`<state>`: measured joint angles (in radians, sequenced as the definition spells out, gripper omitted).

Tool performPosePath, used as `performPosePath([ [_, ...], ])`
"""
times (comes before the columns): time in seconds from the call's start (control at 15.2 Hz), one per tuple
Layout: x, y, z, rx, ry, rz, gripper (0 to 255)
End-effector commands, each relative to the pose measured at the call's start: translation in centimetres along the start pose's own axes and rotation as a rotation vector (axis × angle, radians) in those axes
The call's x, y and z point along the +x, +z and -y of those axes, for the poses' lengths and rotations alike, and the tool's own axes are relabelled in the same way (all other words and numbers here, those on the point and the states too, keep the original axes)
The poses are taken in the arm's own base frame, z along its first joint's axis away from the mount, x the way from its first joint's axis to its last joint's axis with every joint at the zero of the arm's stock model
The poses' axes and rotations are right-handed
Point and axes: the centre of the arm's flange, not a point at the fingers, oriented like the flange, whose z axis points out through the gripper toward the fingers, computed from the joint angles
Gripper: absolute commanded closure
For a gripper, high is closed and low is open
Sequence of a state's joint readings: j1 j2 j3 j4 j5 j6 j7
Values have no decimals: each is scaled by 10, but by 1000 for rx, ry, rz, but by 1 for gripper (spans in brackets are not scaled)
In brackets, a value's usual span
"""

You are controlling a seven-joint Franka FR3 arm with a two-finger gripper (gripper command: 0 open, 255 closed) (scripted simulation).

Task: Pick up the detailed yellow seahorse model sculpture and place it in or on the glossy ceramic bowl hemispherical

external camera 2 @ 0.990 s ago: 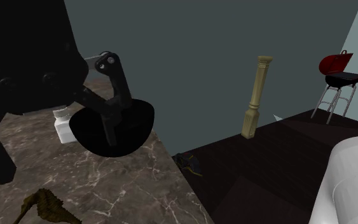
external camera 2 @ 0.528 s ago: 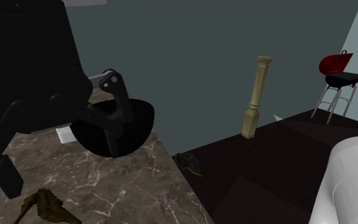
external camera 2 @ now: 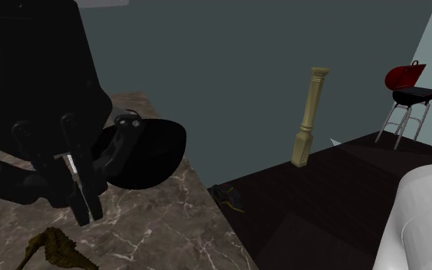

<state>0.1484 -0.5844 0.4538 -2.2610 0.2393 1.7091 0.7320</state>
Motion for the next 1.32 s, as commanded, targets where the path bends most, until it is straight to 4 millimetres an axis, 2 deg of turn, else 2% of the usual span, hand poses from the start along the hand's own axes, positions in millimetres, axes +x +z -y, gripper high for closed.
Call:
performPosePath([
  [0.0,0,0,0,0,0,0,255],
  [0.26,0,0,0,0,0,0,255],
  [0.33,0,0,0,0,0,0,0],
  [0.86,55,76,25,112,-479,-19,0],
  [1.25,54,107,29,112,-479,-19,0],
])
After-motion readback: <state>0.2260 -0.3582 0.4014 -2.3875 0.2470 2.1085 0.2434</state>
